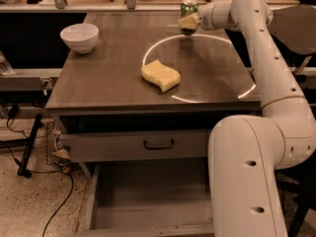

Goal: Place green can into middle drawer

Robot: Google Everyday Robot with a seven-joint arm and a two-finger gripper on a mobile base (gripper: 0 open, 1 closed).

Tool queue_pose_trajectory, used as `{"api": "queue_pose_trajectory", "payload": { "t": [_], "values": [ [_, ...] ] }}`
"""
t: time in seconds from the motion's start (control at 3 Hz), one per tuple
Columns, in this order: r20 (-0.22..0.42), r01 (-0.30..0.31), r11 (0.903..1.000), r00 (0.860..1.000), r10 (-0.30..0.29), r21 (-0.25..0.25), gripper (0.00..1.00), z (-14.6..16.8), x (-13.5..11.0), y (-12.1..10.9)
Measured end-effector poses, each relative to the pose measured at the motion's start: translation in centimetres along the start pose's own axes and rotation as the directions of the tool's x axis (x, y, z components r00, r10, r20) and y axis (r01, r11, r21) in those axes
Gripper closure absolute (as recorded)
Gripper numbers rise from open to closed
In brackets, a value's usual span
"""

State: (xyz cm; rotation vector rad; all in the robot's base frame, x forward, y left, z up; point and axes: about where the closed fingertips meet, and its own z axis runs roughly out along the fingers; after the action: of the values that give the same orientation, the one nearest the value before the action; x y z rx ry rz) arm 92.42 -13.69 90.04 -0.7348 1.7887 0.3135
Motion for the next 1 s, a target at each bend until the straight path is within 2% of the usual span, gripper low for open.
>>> {"api": "queue_pose_trajectory", "payload": {
  "t": [0.33,0.67,1.0],
  "values": [
    [0.030,0.054,0.9942,0.998,-0.051,-0.093,1.00,-1.3,-1.7,2.5],
    [0.069,0.083,0.9661,0.995,-0.068,-0.244,1.00,-4.4,-3.0,6.5],
    [0.119,0.073,0.8982,0.993,-0.024,-0.433,1.00,-10.5,-2.4,11.6]
  ]
}}
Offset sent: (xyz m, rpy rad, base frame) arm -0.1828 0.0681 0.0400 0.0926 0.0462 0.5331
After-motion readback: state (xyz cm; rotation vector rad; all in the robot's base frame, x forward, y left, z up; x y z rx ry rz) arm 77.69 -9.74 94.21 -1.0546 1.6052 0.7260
